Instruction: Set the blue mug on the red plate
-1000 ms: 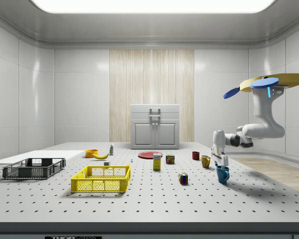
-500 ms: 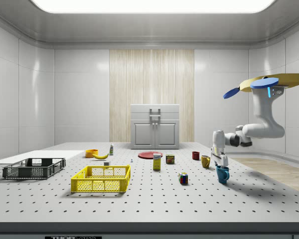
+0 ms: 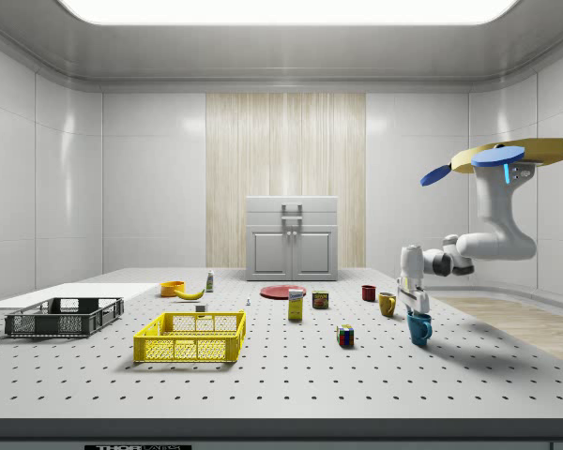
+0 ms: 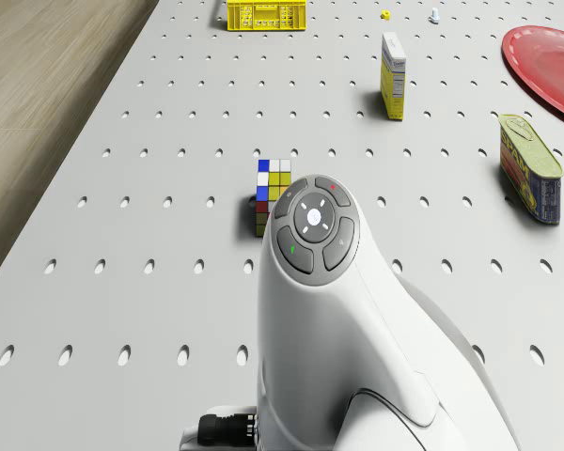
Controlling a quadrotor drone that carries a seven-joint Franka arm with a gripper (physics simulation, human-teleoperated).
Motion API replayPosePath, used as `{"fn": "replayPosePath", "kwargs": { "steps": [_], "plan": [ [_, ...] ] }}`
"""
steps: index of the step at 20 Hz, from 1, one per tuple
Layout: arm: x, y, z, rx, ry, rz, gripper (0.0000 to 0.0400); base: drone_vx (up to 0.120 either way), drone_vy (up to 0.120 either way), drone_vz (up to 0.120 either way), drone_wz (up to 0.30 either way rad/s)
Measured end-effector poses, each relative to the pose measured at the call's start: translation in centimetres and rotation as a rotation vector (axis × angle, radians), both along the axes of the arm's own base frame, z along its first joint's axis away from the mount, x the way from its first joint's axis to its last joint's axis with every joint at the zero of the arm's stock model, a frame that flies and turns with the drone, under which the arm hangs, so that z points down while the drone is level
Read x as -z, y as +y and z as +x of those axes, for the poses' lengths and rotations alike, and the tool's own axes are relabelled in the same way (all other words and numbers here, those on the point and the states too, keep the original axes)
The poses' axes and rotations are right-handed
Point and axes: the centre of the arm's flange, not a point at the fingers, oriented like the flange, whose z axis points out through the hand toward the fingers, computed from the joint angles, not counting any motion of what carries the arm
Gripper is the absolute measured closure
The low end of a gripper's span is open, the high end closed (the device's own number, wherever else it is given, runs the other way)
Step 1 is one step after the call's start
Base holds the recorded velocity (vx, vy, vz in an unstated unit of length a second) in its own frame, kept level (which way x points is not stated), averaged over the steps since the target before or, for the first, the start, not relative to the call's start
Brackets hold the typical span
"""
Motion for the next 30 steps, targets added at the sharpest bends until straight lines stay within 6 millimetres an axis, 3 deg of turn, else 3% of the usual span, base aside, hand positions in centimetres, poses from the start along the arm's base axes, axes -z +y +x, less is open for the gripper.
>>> {"fn": "replayPosePath", "kwargs": {
  "steps": [5, 12, 24, 30],
  "plan": [
    [0.9, 0.0, 0.0, 0.000, 0.000, 0.000, 0.0296, 0.008, -0.008, 0.056, 0.000],
    [2.1, 0.0, 0.0, 0.000, 0.000, 0.000, 0.0299, 0.120, -0.120, 0.120, 0.000],
    [2.4, 0.0, 0.0, 0.000, 0.000, 0.000, 0.0300, 0.120, -0.120, 0.120, 0.000],
    [2.4, 0.0, 0.0, 0.000, 0.000, 0.000, 0.0300, 0.120, -0.120, 0.013, 0.000]
  ]
}}
